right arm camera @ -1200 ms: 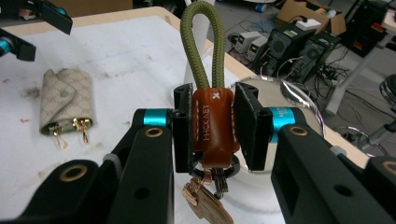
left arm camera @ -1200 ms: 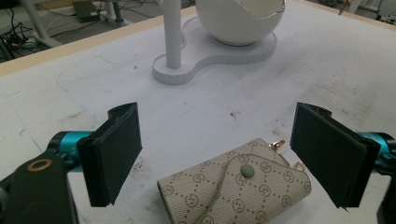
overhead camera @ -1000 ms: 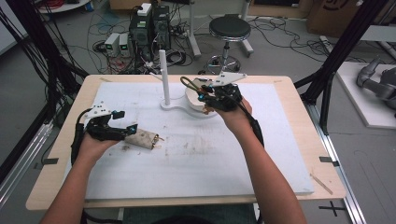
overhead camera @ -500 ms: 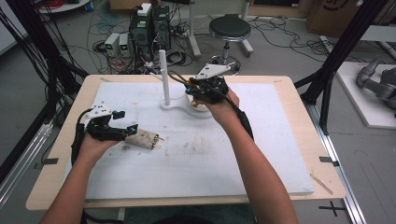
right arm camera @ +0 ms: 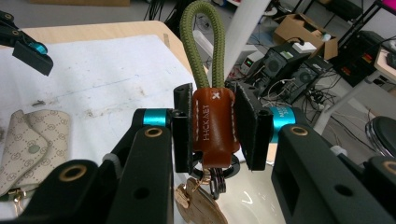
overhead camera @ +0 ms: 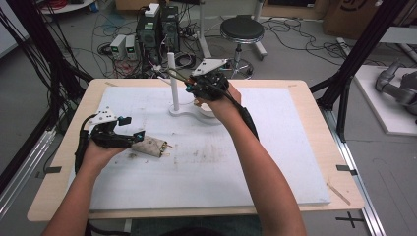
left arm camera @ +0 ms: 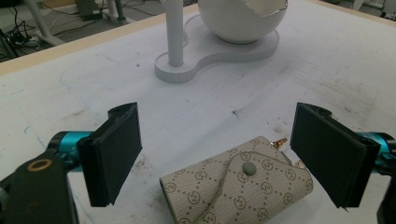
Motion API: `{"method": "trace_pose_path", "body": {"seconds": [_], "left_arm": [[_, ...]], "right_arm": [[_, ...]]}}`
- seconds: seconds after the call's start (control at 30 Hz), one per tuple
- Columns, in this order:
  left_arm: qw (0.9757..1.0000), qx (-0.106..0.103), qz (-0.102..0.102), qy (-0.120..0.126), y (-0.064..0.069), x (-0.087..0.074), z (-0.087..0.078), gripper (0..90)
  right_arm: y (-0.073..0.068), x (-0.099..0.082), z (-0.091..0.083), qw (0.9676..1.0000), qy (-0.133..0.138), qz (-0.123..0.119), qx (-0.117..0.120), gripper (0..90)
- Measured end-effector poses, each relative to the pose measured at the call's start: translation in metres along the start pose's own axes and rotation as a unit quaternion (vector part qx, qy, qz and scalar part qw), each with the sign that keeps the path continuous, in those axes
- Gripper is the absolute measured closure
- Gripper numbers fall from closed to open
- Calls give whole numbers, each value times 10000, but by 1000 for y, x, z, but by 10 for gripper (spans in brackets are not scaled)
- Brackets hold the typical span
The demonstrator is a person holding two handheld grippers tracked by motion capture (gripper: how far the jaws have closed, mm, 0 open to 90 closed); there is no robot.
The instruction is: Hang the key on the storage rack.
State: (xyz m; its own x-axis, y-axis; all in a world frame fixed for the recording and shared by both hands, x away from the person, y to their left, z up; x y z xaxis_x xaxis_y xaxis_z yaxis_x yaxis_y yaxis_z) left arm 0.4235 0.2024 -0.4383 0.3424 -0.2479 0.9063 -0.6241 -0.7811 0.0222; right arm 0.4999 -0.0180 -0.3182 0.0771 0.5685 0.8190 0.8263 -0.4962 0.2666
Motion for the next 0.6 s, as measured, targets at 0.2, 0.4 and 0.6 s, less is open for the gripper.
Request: {"method": "trace_pose_path", "body": {"seconds": [0.2, 0.4, 0.6], "left_arm": [[10000, 7, -3, 5, 0, 0, -1, 163], [10000, 30, -14, 2, -2, -2, -3, 163], [10000, 47, -30, -4, -3, -3, -5, 163]], "right_arm": [[0, 3, 8, 9999, -109, -77, -13, 700], [4, -1, 14, 9997, -218, -133, -62, 698], [1, -6, 21, 9990, -400, -172, -61, 696]]}}
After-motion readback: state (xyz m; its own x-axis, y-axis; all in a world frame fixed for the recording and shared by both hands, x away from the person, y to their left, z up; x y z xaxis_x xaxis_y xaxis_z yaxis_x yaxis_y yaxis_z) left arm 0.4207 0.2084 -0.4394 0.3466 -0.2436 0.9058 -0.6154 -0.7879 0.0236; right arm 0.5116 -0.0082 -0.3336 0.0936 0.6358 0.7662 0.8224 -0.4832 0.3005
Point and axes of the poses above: each handheld gripper's, and its own axes: z roughly forward along the jaws, x roughly out of its top, y roughly to its right, the point moved 9 cm from there along z, roughly forward along the jaws, and after that the axes turned 6 degrees about x, right-handed, at the moved point
